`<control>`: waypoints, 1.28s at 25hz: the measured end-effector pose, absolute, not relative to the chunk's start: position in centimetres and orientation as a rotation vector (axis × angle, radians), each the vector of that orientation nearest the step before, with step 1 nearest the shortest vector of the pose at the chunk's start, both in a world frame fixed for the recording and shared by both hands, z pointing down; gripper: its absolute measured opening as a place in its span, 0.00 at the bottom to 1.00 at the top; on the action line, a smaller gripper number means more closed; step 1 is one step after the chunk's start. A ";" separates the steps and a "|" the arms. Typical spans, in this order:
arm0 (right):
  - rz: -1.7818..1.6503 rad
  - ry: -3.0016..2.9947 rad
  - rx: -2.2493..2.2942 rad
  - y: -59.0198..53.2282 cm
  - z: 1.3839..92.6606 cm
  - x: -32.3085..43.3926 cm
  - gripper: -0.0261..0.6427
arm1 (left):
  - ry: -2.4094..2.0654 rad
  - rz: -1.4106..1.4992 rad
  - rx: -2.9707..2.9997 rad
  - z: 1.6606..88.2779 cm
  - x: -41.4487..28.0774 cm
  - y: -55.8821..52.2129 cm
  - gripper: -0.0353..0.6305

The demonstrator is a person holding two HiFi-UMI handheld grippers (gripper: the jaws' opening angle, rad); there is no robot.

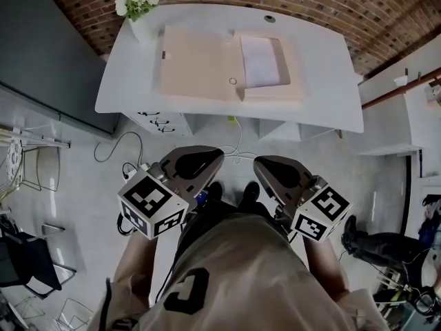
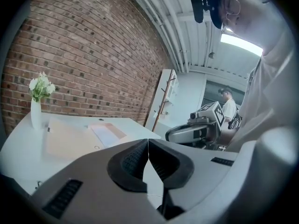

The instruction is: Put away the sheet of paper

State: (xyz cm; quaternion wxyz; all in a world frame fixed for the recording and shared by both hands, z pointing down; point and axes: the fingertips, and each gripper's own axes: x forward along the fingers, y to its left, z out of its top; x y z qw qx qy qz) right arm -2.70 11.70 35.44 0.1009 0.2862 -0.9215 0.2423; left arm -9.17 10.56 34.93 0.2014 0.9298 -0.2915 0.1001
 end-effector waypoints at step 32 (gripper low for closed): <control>0.537 -2.770 0.635 11.8 35.0 0.0 0.07 | -1.013 0.326 2.600 33.6 -5.5 9.9 0.08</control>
